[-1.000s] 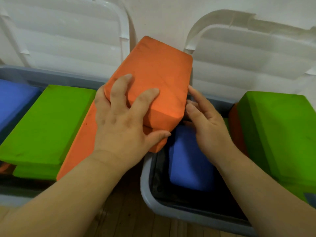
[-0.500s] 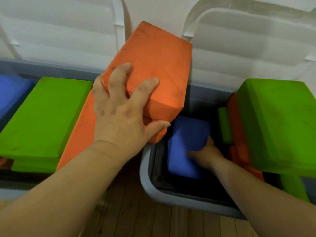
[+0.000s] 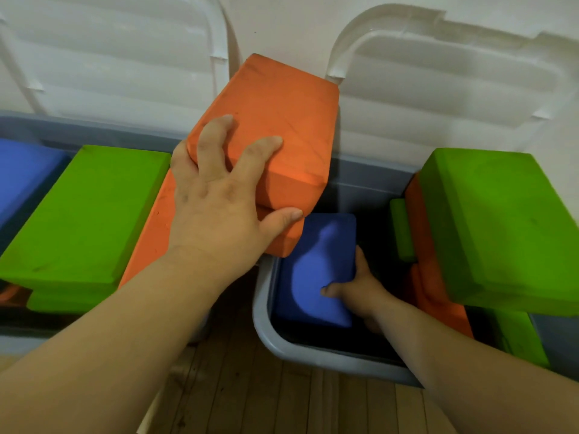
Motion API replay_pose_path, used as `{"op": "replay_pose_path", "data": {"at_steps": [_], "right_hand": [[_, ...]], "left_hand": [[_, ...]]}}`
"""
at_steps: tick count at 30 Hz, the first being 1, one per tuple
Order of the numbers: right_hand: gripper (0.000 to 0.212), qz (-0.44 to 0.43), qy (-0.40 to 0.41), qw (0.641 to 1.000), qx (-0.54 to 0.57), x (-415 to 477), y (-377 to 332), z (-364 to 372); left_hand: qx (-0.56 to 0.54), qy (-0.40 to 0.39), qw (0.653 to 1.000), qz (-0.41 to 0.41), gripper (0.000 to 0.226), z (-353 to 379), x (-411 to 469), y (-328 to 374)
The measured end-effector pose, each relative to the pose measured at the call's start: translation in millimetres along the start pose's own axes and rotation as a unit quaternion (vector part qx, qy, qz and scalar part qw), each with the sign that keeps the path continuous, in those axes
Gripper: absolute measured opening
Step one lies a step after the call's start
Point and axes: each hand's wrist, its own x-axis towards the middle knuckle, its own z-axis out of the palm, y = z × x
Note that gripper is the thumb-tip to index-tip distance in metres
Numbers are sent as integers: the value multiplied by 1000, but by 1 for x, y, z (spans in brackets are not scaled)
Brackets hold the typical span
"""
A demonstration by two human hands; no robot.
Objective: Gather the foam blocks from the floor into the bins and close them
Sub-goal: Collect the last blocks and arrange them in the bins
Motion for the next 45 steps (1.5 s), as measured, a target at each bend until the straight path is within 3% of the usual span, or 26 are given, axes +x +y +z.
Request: {"op": "replay_pose_path", "data": {"at_steps": [5,6,9,11,14,19,22,27,32,36,41,45], "right_hand": [[149,9,26,999,-19,-6,-9,-6],[139,-2,46,999,-19,-12,-18,-6],[79,-43,122,991,-39,-22,-46,-17],[85,-66,141,979,-129,-24,-52,-26],[114,2,96,952,-292,-31,-48,-26],[140,24,26,939,-341,-43,-51,-14],[130,-19,87,941,-327,-51,-70,-22],[85,-193,272,916,-225,-71,-101,-40],[62,-278,323,897,-114,-61,-97,-35],[66,-253,285,919,-103,-53,-93,-32],[110,-191,200,934,-228,-67,-103,-42],[95,-230,242,919,-211,-76,-118,-47]], "left_hand": [[1,-5,1000,3,85,-6,1,-2],[2,-6,1000,5,85,-6,1,-2],[-3,-8,1000,0,85,-7,2,0],[-8,-11,1000,-6,85,-7,2,1],[-6,-13,1000,-3,85,-8,0,0],[2,-19,1000,0,83,-10,-1,-1],[5,-21,1000,4,82,-11,-2,-1],[7,-16,1000,8,81,-10,-1,-2],[9,-21,1000,7,79,-11,-1,-1],[17,-28,999,12,77,-12,-2,0],[14,-23,1000,8,78,-12,-1,1],[11,-23,1000,2,78,-14,0,2]]}}
